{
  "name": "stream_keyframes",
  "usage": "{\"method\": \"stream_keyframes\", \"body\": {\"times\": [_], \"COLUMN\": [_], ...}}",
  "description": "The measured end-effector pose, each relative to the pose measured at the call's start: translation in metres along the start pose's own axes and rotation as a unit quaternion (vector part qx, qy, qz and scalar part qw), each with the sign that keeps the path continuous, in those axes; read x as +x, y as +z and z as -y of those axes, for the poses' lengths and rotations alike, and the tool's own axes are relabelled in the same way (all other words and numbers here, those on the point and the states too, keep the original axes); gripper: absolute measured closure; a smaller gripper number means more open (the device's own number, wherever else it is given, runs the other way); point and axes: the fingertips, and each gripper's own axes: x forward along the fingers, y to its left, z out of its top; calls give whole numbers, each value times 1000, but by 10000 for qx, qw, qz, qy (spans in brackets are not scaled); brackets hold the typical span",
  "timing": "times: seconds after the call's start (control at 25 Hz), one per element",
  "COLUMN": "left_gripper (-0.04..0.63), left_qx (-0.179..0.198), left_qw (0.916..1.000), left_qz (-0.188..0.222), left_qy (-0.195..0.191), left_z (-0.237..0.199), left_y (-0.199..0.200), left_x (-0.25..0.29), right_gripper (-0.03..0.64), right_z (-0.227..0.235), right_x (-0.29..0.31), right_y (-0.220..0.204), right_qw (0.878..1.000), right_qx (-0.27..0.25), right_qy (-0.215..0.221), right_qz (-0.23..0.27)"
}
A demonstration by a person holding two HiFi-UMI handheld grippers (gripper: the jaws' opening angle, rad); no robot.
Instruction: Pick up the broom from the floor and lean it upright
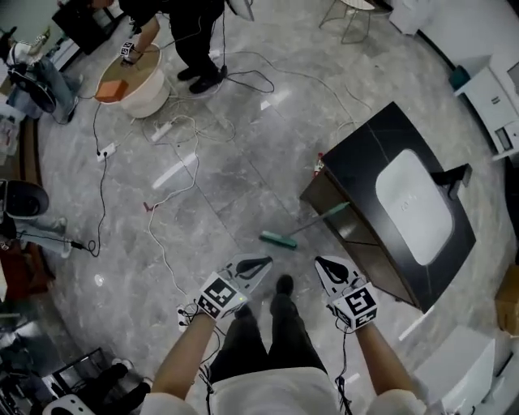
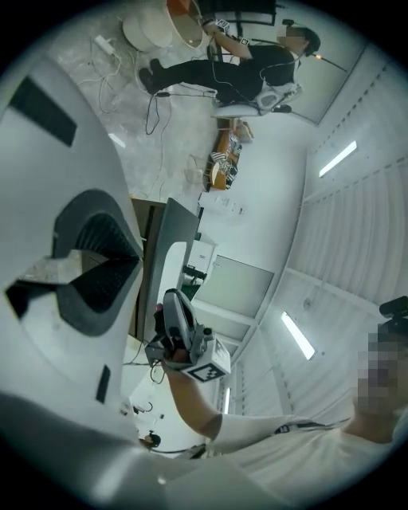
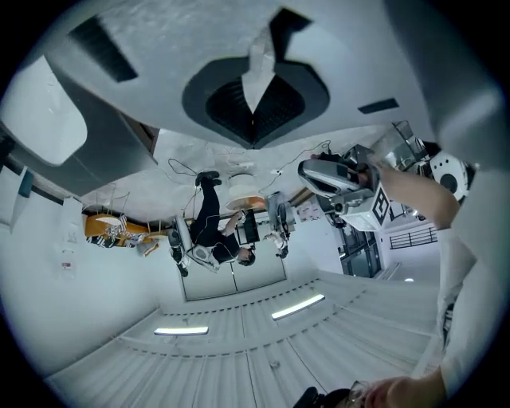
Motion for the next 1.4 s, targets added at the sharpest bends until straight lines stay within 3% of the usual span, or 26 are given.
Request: {"method": "stream_keyframes", "body": {"times": [0.28,0.6,0.96,1.4], "left_gripper": [584,584,584,584], "left_qx": [221,230,536,590], "left_qw": [9997,9989,9963,9917], "left_qz": [66,347,405,517], "left_qy": [54,-196,-532,-1017], "left_z": [72,100,100,123], "left_y": [77,110,121,111], "left_x": [-60,-129,-217,-280], "right_gripper": [617,617,617,617], "right_z": [-27,-69,-158,-254], "right_x": [-79,-129,-151,-190], "right_y": [67,111,136,118], "right_qw": [9990,9923,9776,9605], "right_qx": [-38,30,225,615], "right_qy": [-324,-1053,-1863,-2498], "right_qz": [297,654,954,1058]}}
